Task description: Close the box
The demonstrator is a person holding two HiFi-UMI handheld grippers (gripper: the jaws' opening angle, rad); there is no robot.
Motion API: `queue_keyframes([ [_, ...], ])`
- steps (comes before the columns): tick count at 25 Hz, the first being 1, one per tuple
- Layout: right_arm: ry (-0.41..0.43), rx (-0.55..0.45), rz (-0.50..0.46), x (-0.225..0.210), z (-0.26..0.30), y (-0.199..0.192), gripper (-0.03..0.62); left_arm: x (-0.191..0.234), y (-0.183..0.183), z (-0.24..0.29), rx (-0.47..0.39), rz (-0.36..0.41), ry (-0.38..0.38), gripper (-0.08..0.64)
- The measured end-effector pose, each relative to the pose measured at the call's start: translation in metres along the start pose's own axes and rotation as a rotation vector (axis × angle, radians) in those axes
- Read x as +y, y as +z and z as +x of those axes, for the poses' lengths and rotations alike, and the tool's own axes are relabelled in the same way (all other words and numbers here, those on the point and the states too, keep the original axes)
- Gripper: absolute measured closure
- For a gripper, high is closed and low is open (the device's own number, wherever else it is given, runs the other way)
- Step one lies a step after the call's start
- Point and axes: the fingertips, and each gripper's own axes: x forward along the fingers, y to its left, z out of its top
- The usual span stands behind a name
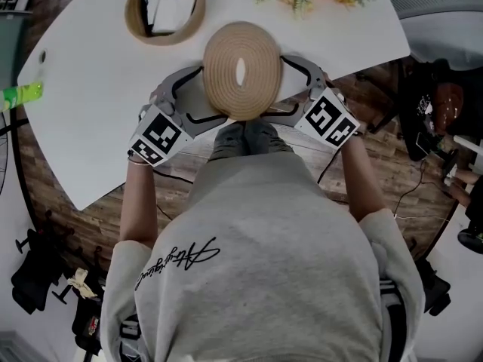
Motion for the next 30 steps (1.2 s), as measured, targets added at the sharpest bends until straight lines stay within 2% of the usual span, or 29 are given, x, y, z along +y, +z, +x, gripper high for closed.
queue_keyframes([
  [10,-0.013,-0.029,-0.006,-0.001,-0.002,0.002,0.012,0.0,0.002,0.001,0.016,0.009,0.013,0.089],
  [19,-0.02,-0.089,-0.034,-0.003,-0.016,0.018,0.017,-0.005,0.013,-0.004,-0.013,0.016,0.011,0.116],
  [21,-0.036,-0.138,-0.02,-0.007,-0.021,0.03,0.057,-0.011,0.021,-0.003,-0.035,0.029,0.007,0.263],
  [22,-0.05,-0.165,-0.008,-0.01,-0.022,0.036,0.096,-0.011,0.026,-0.002,-0.053,0.024,0.022,0.308],
  [24,-0.08,-0.204,0.027,-0.017,-0.021,0.044,0.299,-0.009,0.033,0.004,-0.084,0.002,0.055,0.367],
  [25,-0.08,-0.199,0.035,-0.018,-0.017,0.044,0.325,-0.008,0.033,0.008,-0.081,-0.002,0.059,0.358],
  [26,-0.065,-0.173,0.028,-0.016,-0.012,0.04,0.282,-0.009,0.031,0.011,-0.064,0.005,0.058,0.326],
  [28,-0.025,-0.097,-0.021,-0.009,-0.004,0.026,0.166,-0.01,0.024,0.013,-0.017,0.031,0.061,0.21],
  [29,-0.019,-0.07,-0.045,-0.008,-0.003,0.019,0.13,-0.008,0.021,0.011,-0.004,0.037,0.074,0.172],
  [30,-0.023,-0.057,-0.055,-0.009,-0.003,0.015,0.121,-0.004,0.019,0.008,-0.002,0.033,0.094,0.152],
])
